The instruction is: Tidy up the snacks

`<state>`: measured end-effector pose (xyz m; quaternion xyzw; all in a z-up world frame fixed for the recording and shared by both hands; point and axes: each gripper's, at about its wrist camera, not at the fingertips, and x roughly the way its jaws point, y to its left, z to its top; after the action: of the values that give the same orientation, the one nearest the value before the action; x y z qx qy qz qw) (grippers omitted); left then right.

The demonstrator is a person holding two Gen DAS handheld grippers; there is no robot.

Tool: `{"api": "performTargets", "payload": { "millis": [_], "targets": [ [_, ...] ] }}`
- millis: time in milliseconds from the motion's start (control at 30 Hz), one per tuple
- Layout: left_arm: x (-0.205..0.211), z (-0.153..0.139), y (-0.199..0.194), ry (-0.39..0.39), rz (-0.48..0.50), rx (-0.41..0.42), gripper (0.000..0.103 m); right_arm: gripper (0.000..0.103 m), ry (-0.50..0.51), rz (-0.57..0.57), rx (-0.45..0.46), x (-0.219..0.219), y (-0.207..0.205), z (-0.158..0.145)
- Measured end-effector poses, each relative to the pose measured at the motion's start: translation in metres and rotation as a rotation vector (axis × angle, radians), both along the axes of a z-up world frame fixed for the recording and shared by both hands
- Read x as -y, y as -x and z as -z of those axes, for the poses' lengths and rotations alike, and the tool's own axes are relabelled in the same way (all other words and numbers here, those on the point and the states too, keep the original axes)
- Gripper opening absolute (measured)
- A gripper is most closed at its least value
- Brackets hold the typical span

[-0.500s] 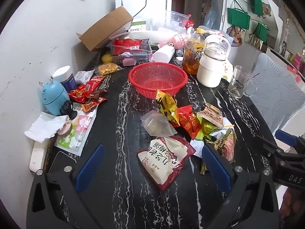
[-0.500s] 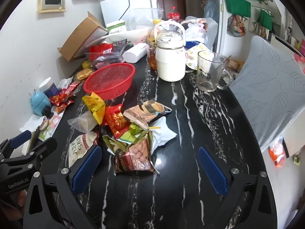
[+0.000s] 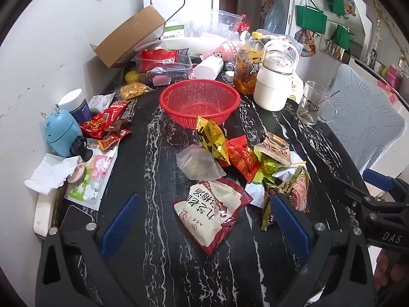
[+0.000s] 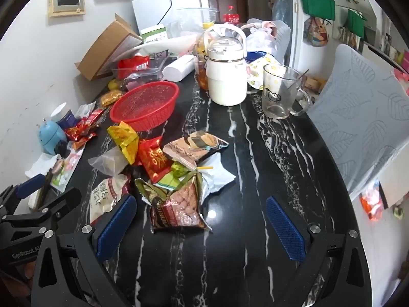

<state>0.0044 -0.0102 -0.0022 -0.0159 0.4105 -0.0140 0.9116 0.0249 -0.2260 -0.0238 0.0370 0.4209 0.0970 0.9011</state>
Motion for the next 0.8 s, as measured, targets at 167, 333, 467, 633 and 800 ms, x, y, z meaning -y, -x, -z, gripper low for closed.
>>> {"api": "performTargets", "payload": {
  "millis": [167, 333, 467, 633, 800],
  "targets": [
    [-0.0008, 0.0019, -0.0009, 0.007, 0.004, -0.004, 0.103, 0.103, -0.001, 0.0, -0.006, 0.0006, -0.0027, -0.0007],
    [-0.0011, 0.0029, -0.001, 0.01, 0.005, -0.004, 0.103, 0.103, 0.001, 0.002, -0.007, -0.0001, -0.0024, -0.0007],
    [-0.001, 0.0032, -0.0007, 0.01, 0.005, -0.005, 0.103, 0.103, 0.002, 0.002, -0.007, -0.0003, -0.002, -0.0007],
    [-0.0003, 0.0034, -0.0006, 0.011, 0.006, -0.003, 0.103, 0.103, 0.001, 0.0, -0.008, -0.0002, -0.0024, -0.0009],
    [0.001, 0.0037, -0.0025, 0.011, 0.017, -0.009, 0.103, 0.103, 0.003, 0.001, -0.009, -0.0005, -0.0024, -0.0007]
  ]
}}
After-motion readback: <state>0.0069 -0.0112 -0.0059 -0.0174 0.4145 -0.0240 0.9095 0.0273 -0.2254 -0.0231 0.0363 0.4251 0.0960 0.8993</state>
